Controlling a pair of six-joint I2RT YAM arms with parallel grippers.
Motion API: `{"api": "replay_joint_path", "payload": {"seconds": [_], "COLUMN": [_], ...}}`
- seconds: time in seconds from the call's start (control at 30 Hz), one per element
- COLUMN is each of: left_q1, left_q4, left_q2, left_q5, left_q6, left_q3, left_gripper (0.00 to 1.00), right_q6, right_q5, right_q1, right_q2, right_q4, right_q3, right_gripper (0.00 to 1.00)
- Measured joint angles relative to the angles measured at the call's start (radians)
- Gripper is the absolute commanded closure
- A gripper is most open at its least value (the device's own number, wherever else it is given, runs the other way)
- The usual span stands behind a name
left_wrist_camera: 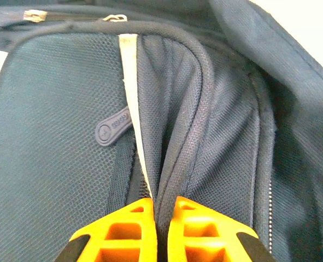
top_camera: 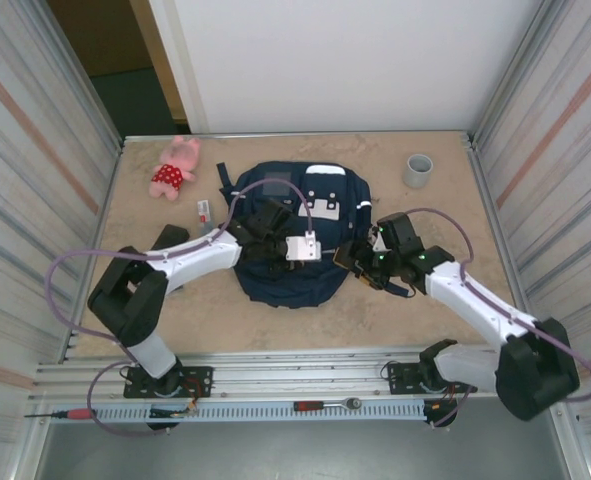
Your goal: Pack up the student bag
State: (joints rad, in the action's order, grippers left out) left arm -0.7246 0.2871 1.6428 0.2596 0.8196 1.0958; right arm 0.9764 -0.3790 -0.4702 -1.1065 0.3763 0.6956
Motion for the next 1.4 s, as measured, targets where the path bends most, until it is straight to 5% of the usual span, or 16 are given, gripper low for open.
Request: {"api": "replay_joint_path", "payload": {"seconds": [0.43, 0.83, 1.23, 1.4], "left_q1": [0.067, 0.068, 0.068, 0.061], "left_q4": [0.071, 0.098, 0.156, 0.232], "left_q2": [-0.069, -0.051, -0.042, -0.019], "left_q5": [0.0, -0.015, 0.011, 0.033], "left_q6": [-0.23, -0.396, -0.456, -0.444], "left_q3": [0.211, 0.238, 0.312, 0.362], "left_gripper": [1.0, 1.0, 1.0, 1.0], "right_q6": [0.108, 0.245, 0.269, 0.215], "right_q5": [0.037, 0.099, 0.15, 0.138], "right_q1": [-0.042, -0.209, -0.13, -0.085], "right_q2": [0.159, 0.15, 0.045, 0.014], "right_q4": [-0.099, -0.29, -0.329, -0.362], "right_q3": [-0.07, -0.129, -0.203, -0.239], "right_gripper": [0.21, 0.22, 0.87, 0.9]}}
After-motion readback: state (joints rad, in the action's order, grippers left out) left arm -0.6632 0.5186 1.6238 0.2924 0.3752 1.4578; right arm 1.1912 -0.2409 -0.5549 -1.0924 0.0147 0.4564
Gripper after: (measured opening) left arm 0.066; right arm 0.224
